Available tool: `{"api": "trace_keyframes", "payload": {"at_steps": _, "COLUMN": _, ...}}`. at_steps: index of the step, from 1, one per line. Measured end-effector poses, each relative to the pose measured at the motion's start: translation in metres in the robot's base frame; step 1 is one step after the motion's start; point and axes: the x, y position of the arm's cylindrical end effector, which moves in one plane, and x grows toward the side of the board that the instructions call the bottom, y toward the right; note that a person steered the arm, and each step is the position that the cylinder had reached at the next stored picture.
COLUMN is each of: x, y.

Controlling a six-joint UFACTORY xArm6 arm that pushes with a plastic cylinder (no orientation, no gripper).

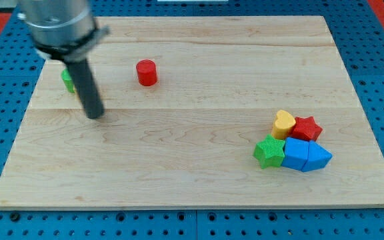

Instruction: Place the yellow hexagon diagonally to green circle

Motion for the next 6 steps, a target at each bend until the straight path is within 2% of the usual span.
{"api": "trace_keyframes", "payload": {"at_steps": 1, "x": -0.021, "y": -0.039}}
{"api": "trace_keyframes", "payload": {"at_steps": 2, "x": -0.029, "y": -0.023}}
{"api": "trace_keyframes", "payload": {"at_steps": 3, "x": -0.036, "y": 0.031}}
{"api": "trace_keyframes", "payload": {"at_steps": 4, "x": -0.059, "y": 0.011}}
{"api": "trace_keyframes", "payload": {"at_steps": 5, "x": -0.084, "y": 0.032}}
{"api": "trace_keyframes", "payload": {"at_steps": 6, "x": -0.049, "y": 0.103}}
